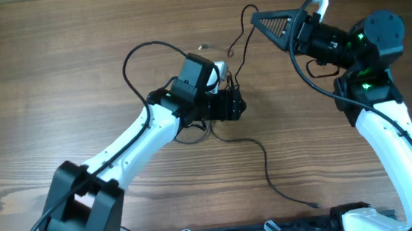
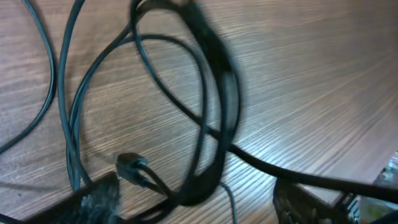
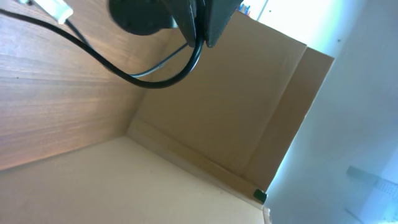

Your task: Untangle cables

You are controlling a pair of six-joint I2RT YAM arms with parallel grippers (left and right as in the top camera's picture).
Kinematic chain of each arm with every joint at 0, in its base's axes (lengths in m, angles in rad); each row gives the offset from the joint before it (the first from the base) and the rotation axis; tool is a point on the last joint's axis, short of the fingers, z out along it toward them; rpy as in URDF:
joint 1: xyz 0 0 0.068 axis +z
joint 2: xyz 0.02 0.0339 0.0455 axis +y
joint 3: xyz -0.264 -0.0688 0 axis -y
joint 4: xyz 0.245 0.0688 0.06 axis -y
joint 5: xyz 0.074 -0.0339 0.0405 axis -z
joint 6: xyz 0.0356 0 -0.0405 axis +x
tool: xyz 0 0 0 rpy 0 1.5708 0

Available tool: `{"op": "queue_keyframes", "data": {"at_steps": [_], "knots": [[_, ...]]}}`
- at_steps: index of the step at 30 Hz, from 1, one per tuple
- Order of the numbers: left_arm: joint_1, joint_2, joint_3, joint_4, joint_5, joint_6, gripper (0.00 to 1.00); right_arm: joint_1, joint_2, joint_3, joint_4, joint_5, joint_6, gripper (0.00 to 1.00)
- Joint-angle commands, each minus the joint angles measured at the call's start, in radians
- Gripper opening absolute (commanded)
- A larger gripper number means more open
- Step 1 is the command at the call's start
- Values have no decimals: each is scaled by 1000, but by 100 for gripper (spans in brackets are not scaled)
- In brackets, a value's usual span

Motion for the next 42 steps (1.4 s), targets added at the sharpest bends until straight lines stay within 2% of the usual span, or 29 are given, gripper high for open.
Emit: {"op": "queue_keyframes", "data": {"at_steps": [1, 2, 3, 6, 10, 11, 12, 14, 16, 20, 28, 32, 34, 36, 38, 40, 42], "knots": [[-5, 28, 10, -14, -51, -3, 42, 3, -9, 10, 9, 9, 10, 4], [-4, 28, 10, -40, -92, -4, 16, 3, -9, 10, 8, 9, 2, 5], [-3, 28, 10, -68, -127, -4, 4, 3, -9, 10, -5, 9, 0, 5], [7, 28, 10, -157, -200, -3, 4, 3, -9, 10, -101, 21, -75, 5], [89, 25, 10, -247, -231, -2, 4, 3, -8, 10, -562, 190, -383, 4], [117, 23, 10, -266, -230, 16, 4, 3, -8, 10, -667, 271, -446, 5], [159, 23, 10, -292, -230, 44, 4, 0, -8, 10, -838, 458, -522, 4], [251, 22, 10, -349, -239, 89, 4, -24, -8, 10, -1106, 873, -523, 4], [340, 22, 10, -395, -241, 102, 4, -84, -9, 10, -1228, 1045, -524, 4], [452, 23, 10, -415, -241, 102, 4, -228, -9, 10, -1264, 1046, -536, 4], [543, 22, 10, -436, -241, 102, 4, -526, -9, 10, -1277, 1067, -607, 4], [563, 22, 10, -440, -229, 101, 4, -628, -9, 10, -1286, 994, -655, 4], [563, 22, 10, -436, -168, 102, 4, -627, -9, 10, -1286, 949, -655, 4], [563, 22, 10, -432, -74, 138, 14, -627, -8, 10, -1285, 898, -655, 4], [562, 22, 10, -425, 88, 239, 24, -627, -9, 10, -1285, 849, -665, 5], [561, 22, 10, -425, 234, 317, 30, -627, -8, 10, -1270, 764, -733, 15], [561, 22, 10, -422, 280, 345, 29, -625, -8, 10, -1270, 760, -737, 17]]}}
